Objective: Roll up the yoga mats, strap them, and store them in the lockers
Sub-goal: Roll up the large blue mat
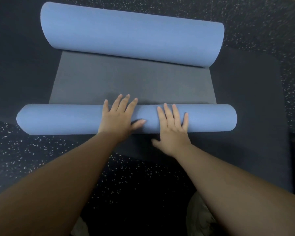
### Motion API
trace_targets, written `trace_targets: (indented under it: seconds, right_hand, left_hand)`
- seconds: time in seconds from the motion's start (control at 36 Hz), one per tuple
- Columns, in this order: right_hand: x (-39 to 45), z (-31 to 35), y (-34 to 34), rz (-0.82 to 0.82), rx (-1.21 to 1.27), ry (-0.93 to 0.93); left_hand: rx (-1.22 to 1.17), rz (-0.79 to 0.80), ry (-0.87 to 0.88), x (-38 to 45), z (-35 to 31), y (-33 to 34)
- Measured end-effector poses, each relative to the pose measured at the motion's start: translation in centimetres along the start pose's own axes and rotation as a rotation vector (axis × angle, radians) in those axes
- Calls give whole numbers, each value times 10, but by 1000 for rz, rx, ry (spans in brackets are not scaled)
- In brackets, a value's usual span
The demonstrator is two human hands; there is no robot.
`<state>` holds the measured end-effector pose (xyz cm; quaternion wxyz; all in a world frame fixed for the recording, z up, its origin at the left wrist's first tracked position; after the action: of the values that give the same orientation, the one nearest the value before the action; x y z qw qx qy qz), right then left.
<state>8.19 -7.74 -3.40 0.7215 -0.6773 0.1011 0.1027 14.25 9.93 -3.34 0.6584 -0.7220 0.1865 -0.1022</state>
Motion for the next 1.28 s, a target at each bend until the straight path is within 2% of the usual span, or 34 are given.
trace_targets:
  seconds: [0.08, 0.17, 0.42, 0.53, 0.89, 1.17, 1.28]
  right_hand:
    - [12, -1, -8, -1, 3, 2]
    - [20, -3, -13, 17, -17, -3]
    - [41, 0, -18, -92, -164, 35]
    - [43, -6, -22, -107, -182, -29]
    - [15, -3, -28, -62, -115, -56]
    - [-33, 0, -30, 49, -93, -81]
    - [-52, -2, -31, 101, -84, -85]
  left_hand:
    - [-67, -228, 78, -15, 4, 13]
    - [20, -331, 142, -29, 10, 27]
    - [299, -87, 68, -5, 16, 21]
    - [234, -106, 118, 5, 21, 14]
    - [114, -168, 193, -16, 20, -3]
    - [69, -64, 182, -62, 5, -8]
    - [45, 54, 175, -78, -4, -14]
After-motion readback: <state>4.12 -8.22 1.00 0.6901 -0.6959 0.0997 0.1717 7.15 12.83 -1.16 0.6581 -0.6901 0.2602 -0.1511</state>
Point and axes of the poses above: each hand's wrist, its own x-axis towards the middle knuckle, its own y-axis out of the palm, z = x × y, the point moved 1 cm from there along x, towards the middle knuckle, and after that the axes turned 2 degrees about y, right-handed, at the moved point
